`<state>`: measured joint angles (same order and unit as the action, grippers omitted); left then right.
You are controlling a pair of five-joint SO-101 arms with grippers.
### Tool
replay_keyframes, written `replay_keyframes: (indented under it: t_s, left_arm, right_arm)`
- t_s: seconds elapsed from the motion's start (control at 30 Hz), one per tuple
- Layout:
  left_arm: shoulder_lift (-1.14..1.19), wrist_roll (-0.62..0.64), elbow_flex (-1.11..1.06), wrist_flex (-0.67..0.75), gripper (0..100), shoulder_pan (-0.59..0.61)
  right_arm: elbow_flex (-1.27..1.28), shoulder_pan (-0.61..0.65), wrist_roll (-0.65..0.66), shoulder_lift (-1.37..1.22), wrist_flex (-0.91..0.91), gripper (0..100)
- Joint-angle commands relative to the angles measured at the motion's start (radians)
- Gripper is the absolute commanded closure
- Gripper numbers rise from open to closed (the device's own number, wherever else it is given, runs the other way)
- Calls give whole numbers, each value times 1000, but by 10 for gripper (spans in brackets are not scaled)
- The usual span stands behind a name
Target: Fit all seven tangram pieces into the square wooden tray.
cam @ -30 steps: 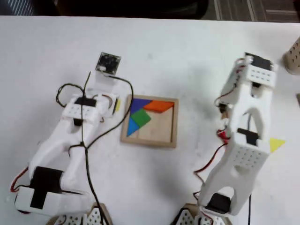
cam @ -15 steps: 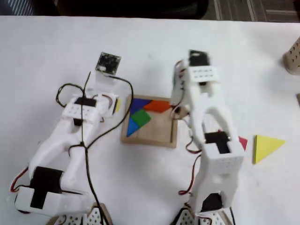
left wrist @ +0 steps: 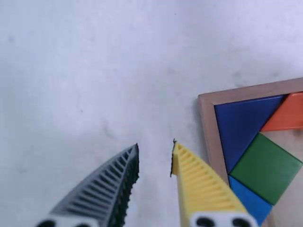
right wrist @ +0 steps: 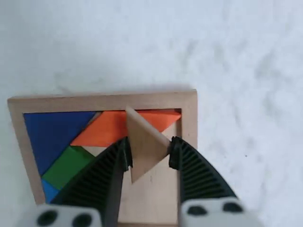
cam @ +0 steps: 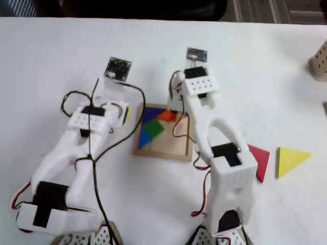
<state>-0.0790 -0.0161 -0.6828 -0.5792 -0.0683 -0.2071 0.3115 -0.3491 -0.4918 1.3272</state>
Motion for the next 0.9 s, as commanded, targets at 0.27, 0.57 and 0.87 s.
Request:
replay_keyframes:
  t_s: [0.27,0.57,0.87]
  left_arm:
    - [-7,14,58,-2,849,12]
    - [-7,14,58,-2,851,8]
    - [-15,18,57,-9,876,-38]
  right_arm:
    - [-201,33,66,-124,33,814]
    - [-440,51,236,-140,390,804]
    - [-91,-74,356,252,374,926]
